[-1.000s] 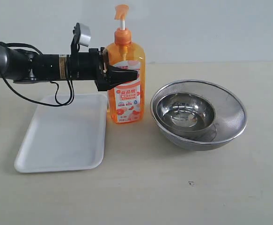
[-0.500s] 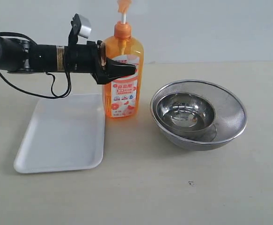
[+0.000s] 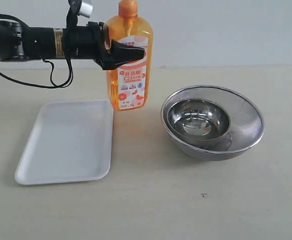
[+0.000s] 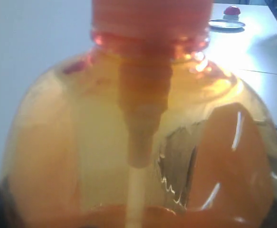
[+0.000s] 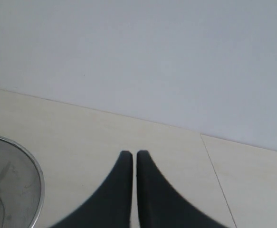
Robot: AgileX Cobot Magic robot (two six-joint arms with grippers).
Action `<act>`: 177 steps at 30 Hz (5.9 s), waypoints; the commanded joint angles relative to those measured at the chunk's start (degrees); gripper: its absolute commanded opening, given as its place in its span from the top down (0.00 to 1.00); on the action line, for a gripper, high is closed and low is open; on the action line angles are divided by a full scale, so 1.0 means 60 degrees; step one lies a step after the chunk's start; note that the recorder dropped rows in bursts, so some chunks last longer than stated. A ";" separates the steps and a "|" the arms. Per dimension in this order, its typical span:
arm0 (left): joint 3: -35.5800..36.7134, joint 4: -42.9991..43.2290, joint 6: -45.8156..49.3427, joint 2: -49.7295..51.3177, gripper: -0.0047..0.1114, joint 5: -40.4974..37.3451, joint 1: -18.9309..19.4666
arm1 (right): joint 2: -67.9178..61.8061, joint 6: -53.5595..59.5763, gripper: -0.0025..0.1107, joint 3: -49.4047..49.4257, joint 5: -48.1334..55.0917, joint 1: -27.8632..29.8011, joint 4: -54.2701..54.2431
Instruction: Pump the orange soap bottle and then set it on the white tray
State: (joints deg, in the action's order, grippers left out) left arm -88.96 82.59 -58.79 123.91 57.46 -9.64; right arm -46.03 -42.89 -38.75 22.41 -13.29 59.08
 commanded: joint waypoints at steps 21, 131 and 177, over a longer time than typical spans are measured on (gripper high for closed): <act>0.1588 -0.2660 0.2600 -0.1830 0.92 -0.2972 -0.0695 | 0.0025 -0.0013 0.98 0.0021 -0.0057 0.0038 0.0037; 0.3370 -2.5344 2.0863 -0.1619 0.92 0.0903 -0.7233 | 0.0025 -0.0098 0.98 0.0021 -0.1762 0.0038 -0.0059; 0.3148 -2.4379 1.8935 -0.1026 0.92 0.0439 -0.7391 | 0.0025 -0.0114 0.98 0.0021 -0.2254 0.0038 -0.0401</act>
State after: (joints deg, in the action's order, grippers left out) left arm -69.20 -68.36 55.21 118.69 57.20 -53.65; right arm -46.03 -43.50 -38.75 9.03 -13.29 56.77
